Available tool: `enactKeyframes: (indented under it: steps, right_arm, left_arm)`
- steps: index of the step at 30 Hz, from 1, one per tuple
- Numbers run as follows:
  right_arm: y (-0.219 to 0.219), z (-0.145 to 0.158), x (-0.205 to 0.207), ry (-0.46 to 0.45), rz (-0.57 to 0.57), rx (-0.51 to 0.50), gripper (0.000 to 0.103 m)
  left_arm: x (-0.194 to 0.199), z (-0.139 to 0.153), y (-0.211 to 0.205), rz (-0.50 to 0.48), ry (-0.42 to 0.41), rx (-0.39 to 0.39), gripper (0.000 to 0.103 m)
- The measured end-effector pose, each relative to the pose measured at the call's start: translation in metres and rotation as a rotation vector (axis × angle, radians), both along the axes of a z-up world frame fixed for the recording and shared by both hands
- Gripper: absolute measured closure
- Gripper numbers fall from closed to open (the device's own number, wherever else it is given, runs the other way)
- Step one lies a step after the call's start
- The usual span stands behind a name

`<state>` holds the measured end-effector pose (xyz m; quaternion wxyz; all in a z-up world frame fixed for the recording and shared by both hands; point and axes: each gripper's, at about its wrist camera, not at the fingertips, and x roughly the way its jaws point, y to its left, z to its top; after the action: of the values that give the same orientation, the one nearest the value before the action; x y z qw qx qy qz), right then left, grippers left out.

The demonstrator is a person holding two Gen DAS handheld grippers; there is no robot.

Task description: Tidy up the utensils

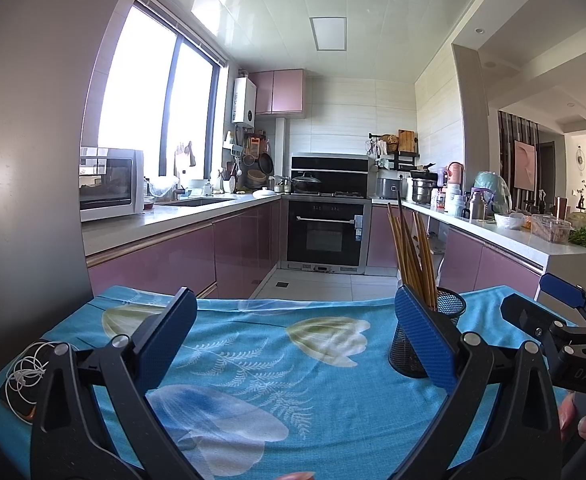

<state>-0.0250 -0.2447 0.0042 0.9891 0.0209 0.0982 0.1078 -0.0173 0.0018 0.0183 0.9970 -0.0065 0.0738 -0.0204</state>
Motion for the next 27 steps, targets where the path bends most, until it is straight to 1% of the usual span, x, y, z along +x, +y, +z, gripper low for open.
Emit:
enactKeyframes:
  steps: [23, 27]
  right_arm:
    - [0.0004, 0.0006, 0.0021, 0.007, 0.002, 0.001, 0.007]
    - [-0.0027, -0.0019, 0.0024, 0.016, -0.007, -0.003, 0.007]
  left_arm:
    - [-0.0007, -0.0029, -0.0016, 0.002, -0.002, 0.000, 0.006]
    - [0.0009, -0.0058, -0.0026, 0.003, 0.004, 0.014, 0.006]
